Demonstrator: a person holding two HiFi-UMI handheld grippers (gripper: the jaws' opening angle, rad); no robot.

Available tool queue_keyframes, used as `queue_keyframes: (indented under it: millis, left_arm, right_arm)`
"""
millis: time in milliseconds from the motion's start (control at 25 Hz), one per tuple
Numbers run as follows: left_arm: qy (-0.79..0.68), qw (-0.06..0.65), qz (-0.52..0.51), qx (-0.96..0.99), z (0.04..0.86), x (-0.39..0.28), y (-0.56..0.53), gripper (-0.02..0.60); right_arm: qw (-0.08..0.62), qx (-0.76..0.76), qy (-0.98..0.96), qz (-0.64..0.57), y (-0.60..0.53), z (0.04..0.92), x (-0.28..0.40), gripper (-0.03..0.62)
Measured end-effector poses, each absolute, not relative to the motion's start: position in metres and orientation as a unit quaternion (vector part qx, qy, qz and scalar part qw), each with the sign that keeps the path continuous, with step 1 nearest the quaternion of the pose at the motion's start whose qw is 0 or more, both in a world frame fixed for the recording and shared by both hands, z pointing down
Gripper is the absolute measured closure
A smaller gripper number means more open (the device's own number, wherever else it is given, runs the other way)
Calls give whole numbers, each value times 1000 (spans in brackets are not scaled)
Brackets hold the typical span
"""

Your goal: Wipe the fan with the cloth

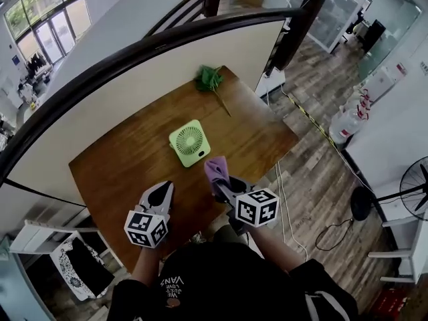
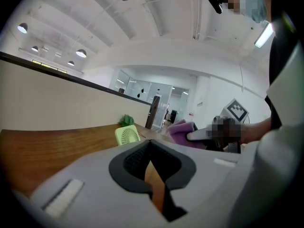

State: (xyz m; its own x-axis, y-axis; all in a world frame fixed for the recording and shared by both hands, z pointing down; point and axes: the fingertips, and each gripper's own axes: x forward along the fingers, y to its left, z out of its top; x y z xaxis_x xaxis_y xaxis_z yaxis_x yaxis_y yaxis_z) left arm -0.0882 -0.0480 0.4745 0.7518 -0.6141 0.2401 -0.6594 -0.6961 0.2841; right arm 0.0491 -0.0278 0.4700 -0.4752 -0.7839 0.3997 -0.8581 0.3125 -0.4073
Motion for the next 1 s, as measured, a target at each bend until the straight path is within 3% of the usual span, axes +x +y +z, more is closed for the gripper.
queue_keyframes:
  millis: [880, 1000]
  left_arm:
    - [-424, 235, 78, 871, 560, -66, -127, 563]
    - [-432, 250, 68, 864, 570, -60, -135, 459]
  right_arm:
    - [158, 395, -860, 281, -118, 512, 48, 494]
    - [170, 378, -869, 271, -129, 516, 48, 494]
